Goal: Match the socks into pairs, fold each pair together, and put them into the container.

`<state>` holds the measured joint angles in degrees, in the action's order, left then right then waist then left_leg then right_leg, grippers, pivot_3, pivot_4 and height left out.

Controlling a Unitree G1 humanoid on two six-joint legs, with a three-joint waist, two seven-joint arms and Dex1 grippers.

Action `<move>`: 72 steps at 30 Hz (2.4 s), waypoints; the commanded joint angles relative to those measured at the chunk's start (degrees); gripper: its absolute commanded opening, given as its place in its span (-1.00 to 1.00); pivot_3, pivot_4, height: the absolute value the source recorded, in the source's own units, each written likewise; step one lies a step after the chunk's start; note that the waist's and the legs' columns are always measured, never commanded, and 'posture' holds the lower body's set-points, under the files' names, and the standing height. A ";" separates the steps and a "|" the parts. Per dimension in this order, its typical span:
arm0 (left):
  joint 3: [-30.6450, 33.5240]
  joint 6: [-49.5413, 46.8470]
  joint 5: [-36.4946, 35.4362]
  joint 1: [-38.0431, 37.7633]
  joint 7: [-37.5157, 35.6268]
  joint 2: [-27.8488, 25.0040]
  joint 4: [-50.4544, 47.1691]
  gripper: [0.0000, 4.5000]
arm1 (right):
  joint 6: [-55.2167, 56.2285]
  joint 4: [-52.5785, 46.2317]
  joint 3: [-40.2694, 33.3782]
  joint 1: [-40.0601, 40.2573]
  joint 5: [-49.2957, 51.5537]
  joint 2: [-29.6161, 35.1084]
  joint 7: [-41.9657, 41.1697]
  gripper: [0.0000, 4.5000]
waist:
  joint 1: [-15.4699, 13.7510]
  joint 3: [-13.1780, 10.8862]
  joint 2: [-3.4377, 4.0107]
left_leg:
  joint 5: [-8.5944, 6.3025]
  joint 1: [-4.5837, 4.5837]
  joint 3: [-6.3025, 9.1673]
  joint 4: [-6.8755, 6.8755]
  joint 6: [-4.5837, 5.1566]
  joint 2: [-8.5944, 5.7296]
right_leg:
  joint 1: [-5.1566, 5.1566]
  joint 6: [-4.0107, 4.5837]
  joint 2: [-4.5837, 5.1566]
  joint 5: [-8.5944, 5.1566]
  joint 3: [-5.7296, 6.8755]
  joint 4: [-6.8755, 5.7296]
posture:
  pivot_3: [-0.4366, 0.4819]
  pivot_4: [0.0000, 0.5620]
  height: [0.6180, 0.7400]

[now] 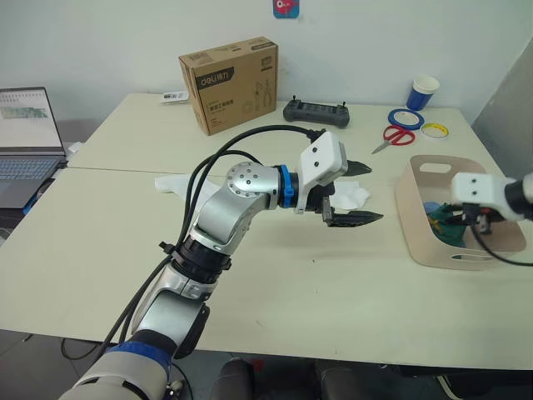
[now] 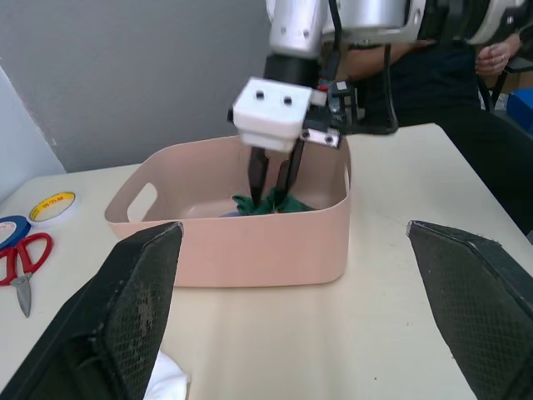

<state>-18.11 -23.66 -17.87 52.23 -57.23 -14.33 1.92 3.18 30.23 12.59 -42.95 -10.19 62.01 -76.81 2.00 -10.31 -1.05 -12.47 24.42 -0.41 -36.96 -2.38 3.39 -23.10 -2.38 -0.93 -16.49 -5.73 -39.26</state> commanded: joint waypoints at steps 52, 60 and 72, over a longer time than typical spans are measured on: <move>27.10 2.33 7.60 -53.47 37.16 -3.21 -25.39 1.00 | -19.34 -51.37 -10.87 38.08 8.85 -37.84 46.25 0.99 | -0.80 0.43 -0.58 | 0.02 -0.09 0.16 -0.04 -0.08 -0.01 | 0.03 0.00 0.17 -0.04 0.23 -0.53 | -0.05 -0.47 1.00; 25.06 3.56 8.44 -58.44 38.34 -3.09 -27.13 1.00 | -13.17 -49.77 -9.37 41.00 9.14 -41.47 50.33 0.99 | 1.59 0.47 -0.59 | 0.02 -0.56 -0.03 0.05 -0.07 0.17 | 0.06 0.00 -0.07 -0.09 0.00 -0.69 | -0.05 -0.47 1.00; 22.77 6.81 11.41 -30.56 27.22 -16.50 7.05 1.00 | -20.30 -47.54 -8.45 30.15 13.09 -38.94 44.59 0.99 | 0.94 0.49 -0.68 | 0.01 -0.46 0.15 0.11 -0.05 0.18 | 0.07 0.12 -0.26 -0.15 0.09 -0.64 | -0.05 -0.47 1.00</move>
<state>5.30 -18.16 -6.67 20.01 -27.89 -30.15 5.86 -17.23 -16.54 5.37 -11.15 2.32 22.63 -32.53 2.94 -9.82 -1.73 -12.46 23.97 -0.25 -36.85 -2.43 3.58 -23.04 -2.25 -1.19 -16.64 -5.62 -39.93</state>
